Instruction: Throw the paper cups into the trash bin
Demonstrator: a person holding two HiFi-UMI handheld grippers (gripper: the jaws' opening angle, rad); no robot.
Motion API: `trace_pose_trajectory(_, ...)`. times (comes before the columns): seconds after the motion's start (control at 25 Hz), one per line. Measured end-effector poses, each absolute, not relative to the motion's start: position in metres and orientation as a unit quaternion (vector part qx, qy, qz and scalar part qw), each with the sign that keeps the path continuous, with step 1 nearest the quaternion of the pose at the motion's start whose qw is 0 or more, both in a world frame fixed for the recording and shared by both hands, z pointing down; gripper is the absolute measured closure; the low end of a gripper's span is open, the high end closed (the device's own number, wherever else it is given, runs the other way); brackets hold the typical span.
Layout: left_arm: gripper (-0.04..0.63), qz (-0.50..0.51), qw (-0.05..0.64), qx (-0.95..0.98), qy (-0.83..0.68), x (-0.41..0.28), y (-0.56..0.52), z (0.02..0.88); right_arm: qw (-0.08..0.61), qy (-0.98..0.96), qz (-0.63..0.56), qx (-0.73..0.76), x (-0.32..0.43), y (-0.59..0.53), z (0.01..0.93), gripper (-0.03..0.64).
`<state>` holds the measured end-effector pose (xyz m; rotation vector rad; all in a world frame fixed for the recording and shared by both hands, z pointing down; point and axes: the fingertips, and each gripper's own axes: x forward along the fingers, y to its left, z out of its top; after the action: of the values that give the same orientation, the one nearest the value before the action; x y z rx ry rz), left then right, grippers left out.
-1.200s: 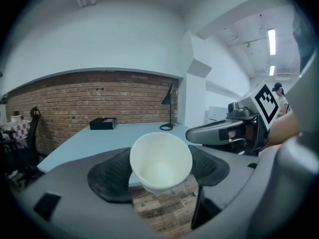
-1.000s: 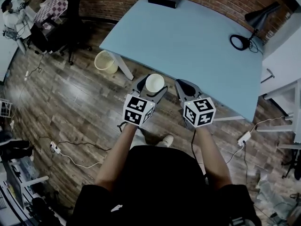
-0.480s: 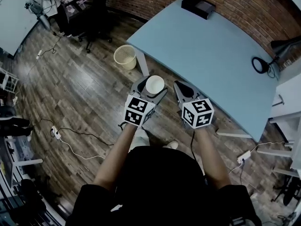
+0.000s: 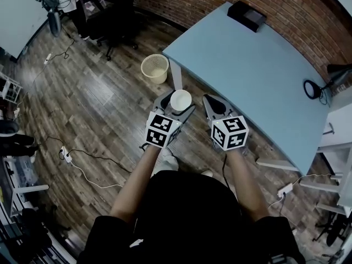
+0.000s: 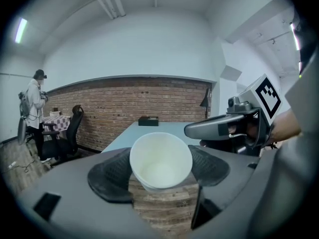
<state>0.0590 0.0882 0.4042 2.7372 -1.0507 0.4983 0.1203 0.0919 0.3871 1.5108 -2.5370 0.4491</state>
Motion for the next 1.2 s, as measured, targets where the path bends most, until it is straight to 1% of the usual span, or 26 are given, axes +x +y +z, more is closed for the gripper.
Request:
trace_pose_trajectory(0.56, 0.236, 0.16, 0.097, 0.912, -0.365, -0.043, 0.019, 0.407, 0.095, -0.845, 0.147, 0.506, 0.027, 0.023, 0.388, 0.612)
trace_pose_trajectory(1.2, 0.236, 0.134, 0.104, 0.907, -0.386, -0.122, -0.024, 0.405, 0.107, -0.859, 0.143, 0.48, -0.054, -0.022, 0.394, 0.612)
